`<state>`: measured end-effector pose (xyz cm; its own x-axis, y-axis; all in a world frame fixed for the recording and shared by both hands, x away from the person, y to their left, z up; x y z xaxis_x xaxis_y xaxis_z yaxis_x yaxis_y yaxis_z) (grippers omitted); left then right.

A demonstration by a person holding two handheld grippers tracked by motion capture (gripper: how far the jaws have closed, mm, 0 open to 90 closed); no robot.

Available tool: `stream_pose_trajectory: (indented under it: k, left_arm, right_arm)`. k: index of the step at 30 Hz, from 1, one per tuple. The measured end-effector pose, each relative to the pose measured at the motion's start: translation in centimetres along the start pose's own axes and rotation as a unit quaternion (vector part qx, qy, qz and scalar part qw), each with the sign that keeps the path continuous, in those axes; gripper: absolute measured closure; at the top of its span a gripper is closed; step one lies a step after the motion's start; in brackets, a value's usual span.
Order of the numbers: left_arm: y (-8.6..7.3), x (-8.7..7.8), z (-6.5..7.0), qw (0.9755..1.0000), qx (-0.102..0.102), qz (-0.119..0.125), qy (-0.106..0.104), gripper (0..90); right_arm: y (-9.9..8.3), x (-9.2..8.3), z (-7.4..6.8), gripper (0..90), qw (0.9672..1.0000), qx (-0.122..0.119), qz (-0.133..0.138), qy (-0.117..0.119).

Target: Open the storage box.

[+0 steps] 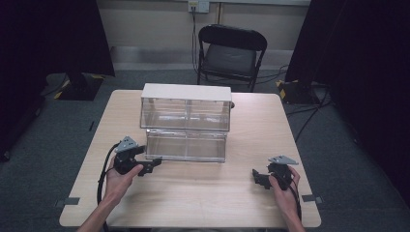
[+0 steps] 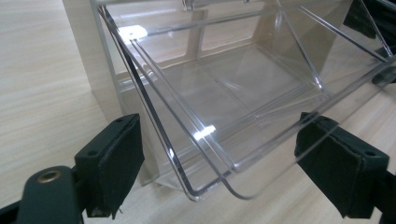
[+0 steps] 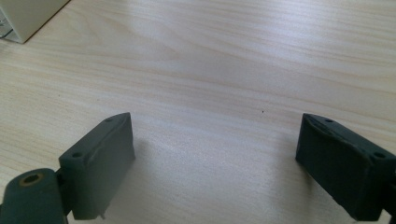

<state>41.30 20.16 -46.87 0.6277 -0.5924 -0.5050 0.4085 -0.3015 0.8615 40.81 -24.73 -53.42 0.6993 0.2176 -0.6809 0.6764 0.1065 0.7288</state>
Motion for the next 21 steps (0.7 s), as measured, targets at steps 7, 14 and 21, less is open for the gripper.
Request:
stream_pose_trajectory:
  k: [7,14,21]
  left_arm:
    - [0.1,0.3,-0.1,0.9999,0.005,-0.005,0.009,15.7]
    - [0.4,0.4,-0.4,0.9996,0.006,-0.007,0.027,15.5]
    - [1.3,0.4,-0.5,0.9994,0.015,-0.006,0.029,15.7]
  right_arm:
    - [0.0,0.0,0.0,10.7,1.0,0.0,0.0,0.0]
    - [0.0,0.0,0.0,10.7,1.0,0.0,0.0,0.0]
    - [0.0,0.0,0.0,10.7,1.0,0.0,0.0,0.0]
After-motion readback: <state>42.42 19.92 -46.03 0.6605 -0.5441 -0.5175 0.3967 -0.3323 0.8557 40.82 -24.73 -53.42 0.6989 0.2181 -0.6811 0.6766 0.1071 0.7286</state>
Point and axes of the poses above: each handheld gripper's, and its own axes: x roughly forward along the jaws, y roughly out of its top, z roughly to its right, the point moved 5 cm from there along x, roughly forward along the jaws, and after that the axes turned 7 degrees about x, right-handed, at the moved point
